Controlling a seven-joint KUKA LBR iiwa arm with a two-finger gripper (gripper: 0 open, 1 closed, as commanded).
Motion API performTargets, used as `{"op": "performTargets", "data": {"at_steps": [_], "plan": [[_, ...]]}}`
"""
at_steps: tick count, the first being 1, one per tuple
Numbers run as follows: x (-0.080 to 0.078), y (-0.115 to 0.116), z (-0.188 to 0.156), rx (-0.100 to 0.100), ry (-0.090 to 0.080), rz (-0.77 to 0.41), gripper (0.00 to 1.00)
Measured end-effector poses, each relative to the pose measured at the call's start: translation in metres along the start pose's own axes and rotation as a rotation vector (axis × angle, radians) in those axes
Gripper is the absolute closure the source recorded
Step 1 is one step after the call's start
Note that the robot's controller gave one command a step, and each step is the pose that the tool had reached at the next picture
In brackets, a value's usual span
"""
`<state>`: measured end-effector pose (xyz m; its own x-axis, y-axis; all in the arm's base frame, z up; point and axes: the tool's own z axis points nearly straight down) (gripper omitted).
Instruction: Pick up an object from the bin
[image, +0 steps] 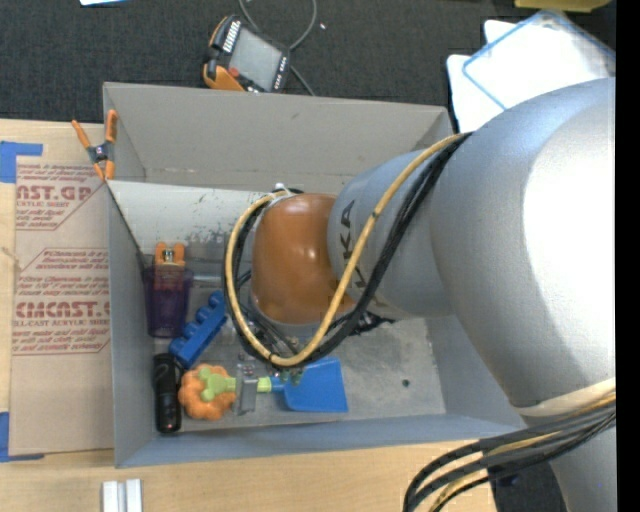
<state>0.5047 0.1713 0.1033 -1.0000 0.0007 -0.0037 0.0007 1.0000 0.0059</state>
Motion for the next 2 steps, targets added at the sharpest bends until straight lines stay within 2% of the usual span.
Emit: {"op": "performTargets", "data": {"at_steps": [1,2], "plan": [[0.0073,-0.0035,0.0149,0.003,0.002,-0.04,0.0],[0.0062,-0.0031,0.0211,0.002,0.002,-0.209,0.0]]}}
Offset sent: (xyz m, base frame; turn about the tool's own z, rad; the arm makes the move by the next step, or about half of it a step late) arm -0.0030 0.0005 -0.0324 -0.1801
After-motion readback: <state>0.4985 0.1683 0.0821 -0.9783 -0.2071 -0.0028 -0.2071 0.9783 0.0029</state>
